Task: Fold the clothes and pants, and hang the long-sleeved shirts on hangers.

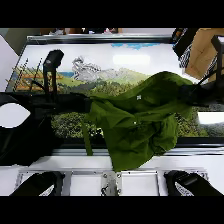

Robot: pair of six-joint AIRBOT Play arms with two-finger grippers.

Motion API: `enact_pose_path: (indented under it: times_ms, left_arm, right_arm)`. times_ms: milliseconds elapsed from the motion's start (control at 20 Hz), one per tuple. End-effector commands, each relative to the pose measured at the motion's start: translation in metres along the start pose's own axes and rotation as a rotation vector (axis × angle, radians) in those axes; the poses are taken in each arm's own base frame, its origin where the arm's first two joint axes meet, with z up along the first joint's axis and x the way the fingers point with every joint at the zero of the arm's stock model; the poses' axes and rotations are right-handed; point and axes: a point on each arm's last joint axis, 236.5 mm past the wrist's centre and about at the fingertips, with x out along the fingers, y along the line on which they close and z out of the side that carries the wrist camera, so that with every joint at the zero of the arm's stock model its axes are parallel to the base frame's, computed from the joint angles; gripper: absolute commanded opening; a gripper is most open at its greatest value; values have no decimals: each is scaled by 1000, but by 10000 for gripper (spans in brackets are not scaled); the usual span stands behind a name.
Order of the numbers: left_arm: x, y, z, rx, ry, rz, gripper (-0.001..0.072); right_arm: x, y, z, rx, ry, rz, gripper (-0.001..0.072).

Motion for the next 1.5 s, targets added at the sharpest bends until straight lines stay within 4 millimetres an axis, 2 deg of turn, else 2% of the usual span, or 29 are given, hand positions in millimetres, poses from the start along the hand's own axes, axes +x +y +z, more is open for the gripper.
enact_pose_path:
  times_ms: [0, 100, 250, 350, 400, 500, 550, 700, 850, 1100, 1300, 1350, 1450]
  left_arm:
    - [15, 22, -35, -22, 74, 59, 13]
    - [19, 26, -47, -27, 108, 65, 13]
    - [23, 24, -54, -42, 126, 50, 14]
    - [26, 26, -60, -48, 143, 53, 14]
    - [28, 28, -64, -50, 153, 56, 14]
    - [30, 31, -73, -54, 181, 63, 14]
    - [31, 33, -77, -55, 197, 69, 14]
    - [31, 33, -78, -54, 201, 71, 14]
    - [31, 33, -77, -53, 195, 70, 14]
    - [31, 33, -77, -53, 195, 71, 13]
    - [31, 33, -77, -53, 195, 71, 14]
    - [31, 33, -77, -53, 195, 71, 14]
    - [31, 34, -77, -53, 195, 71, 14]
  right_arm:
    - [20, -3, -36, 22, 119, -48, 10]
    - [46, -1, -41, -13, 153, -68, 11]
    - [87, 18, -18, -59, 104, -43, 12]
    - [116, 27, -11, -76, 118, -49, 22]
    - [129, 30, -10, -109, 135, -54, 65]
    - [148, 34, -13, -145, 184, -70, 613]
    - [154, 34, -15, -147, 200, -77, 676]
    - [159, 38, -17, -140, 204, -62, 675]
    - [169, 40, -28, -154, 227, -62, 675]
    - [218, 37, -40, -182, 195, -64, 674]
    - [238, 36, -38, -173, 201, -64, 661]
    - [239, 36, -39, -170, 209, -63, 551]
    - [239, 34, -41, -170, 218, -69, 218]
